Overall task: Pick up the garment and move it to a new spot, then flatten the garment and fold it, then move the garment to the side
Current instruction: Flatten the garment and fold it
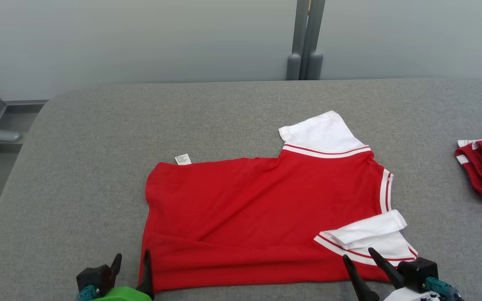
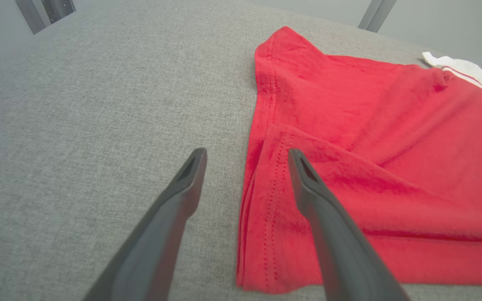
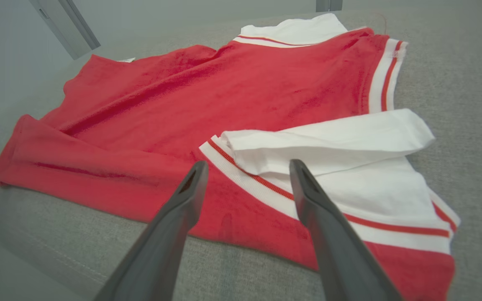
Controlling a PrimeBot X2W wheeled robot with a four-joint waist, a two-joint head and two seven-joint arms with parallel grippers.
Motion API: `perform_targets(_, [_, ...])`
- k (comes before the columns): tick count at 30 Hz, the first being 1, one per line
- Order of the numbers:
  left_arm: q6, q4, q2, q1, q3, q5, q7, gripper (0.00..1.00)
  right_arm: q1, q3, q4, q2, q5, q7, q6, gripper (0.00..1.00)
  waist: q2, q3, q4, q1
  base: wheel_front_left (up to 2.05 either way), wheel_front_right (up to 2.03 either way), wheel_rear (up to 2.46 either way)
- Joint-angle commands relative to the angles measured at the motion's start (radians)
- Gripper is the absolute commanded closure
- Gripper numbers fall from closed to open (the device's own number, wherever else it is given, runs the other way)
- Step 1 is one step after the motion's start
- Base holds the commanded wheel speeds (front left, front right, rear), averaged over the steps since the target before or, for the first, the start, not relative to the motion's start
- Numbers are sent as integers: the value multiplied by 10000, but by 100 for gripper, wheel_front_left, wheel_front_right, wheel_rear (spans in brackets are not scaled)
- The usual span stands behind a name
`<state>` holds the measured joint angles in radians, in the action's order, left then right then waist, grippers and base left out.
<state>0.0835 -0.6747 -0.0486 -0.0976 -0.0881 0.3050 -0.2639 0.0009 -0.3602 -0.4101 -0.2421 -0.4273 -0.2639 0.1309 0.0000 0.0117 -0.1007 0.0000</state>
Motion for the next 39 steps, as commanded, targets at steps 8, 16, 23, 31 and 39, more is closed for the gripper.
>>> perform_targets(8, [10, 31, -45, 143, -342, 253, 3, 0, -418, -377, -517, -6, -28, 1, -5, 4, 0, -161, -314, 0, 0, 0, 0])
perform_targets(16, [42, -10, -44, 138, -385, 401, 3, 0, -746, -150, -1112, 67, 219, 1, -5, 27, 0, -288, -662, 0, 0, 0, 0])
perform_targets(23, [51, 38, -42, 180, -339, 464, 3, 0, -1021, -303, -1319, 110, 407, 1, -5, 100, 0, -380, -679, 0, 0, 0, 0])
perform_targets(31, [124, 159, -44, 72, -414, 448, 3, 0, -1558, -248, -1337, -160, 583, 1, -5, 100, 0, -443, -687, 0, 0, 0, 0])
perform_targets(39, [163, 98, -43, -94, -650, 534, 3, 0, -2842, -649, -2388, -246, 848, 0, -6, 0, 0, -560, -820, 0, 0, 0, 0])
